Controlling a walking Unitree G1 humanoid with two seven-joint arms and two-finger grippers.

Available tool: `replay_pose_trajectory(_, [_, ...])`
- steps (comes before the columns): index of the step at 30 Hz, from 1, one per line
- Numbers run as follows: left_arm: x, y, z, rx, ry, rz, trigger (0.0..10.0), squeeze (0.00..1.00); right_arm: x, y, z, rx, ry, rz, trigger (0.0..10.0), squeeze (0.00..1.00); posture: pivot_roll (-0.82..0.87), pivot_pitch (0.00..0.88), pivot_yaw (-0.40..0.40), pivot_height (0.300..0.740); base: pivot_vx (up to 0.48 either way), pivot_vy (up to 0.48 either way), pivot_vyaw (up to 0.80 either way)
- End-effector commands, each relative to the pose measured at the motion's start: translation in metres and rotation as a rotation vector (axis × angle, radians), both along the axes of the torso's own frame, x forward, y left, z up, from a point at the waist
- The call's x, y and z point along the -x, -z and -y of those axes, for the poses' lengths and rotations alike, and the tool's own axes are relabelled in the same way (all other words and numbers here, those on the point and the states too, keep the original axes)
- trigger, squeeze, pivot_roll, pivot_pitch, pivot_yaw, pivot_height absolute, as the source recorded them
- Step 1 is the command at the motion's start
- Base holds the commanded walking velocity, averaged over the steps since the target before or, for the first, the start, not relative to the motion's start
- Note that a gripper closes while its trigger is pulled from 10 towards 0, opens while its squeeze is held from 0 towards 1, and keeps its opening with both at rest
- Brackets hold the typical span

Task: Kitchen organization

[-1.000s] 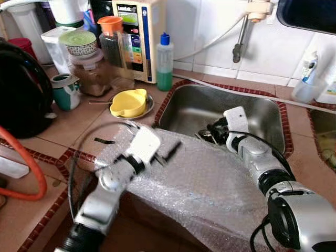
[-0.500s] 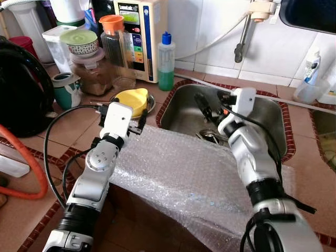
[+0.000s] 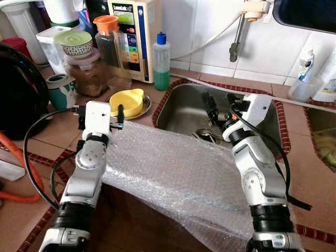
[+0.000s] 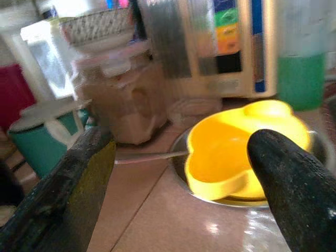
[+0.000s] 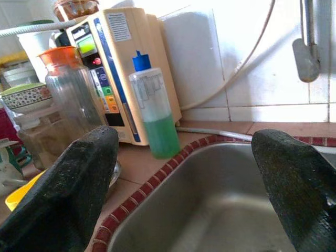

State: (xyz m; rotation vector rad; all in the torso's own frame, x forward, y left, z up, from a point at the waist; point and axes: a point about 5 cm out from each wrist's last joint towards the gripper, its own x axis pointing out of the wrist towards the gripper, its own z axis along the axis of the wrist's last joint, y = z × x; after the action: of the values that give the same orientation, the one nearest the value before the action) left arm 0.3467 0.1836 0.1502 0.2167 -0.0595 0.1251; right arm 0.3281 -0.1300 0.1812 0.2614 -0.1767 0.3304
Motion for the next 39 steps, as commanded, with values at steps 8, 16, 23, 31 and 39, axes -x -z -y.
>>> replay_pose_trajectory(8, [-0.020, -0.009, -0.014, 0.030, -0.097, -0.037, 10.0, 0.00, 0.019, -0.010, -0.030, 0.062, -0.218, 0.012, 10.0, 0.00, 0.05, 0.000, 0.058, 0.740, 0.000, 0.000, 0.00])
replay_pose_trajectory(16, [-0.030, -0.005, -0.016, 0.028, -0.103, -0.094, 10.0, 0.00, 0.027, -0.010, -0.039, 0.081, -0.295, -0.002, 10.0, 0.00, 0.05, 0.000, 0.065, 0.740, 0.000, 0.000, 0.00])
replay_pose_trajectory(23, [-0.023, 0.001, 0.001, 0.085, -0.033, -0.083, 10.0, 0.00, 0.027, -0.009, -0.038, 0.090, -0.282, -0.012, 10.0, 0.00, 0.05, 0.000, 0.067, 0.740, 0.000, 0.000, 0.00])
replay_pose_trajectory(31, [-0.029, 0.006, -0.017, 0.092, -0.096, -0.133, 10.0, 0.00, 0.025, -0.007, -0.037, 0.100, -0.269, -0.017, 10.0, 0.00, 0.06, 0.000, 0.067, 0.740, 0.000, 0.000, 0.00])
replay_pose_trajectory(39, [-0.039, 0.008, -0.009, 0.084, -0.075, -0.235, 10.0, 0.00, 0.027, -0.007, -0.037, 0.116, -0.270, -0.012, 10.0, 0.00, 0.04, 0.000, 0.077, 0.740, 0.000, 0.000, 0.00])
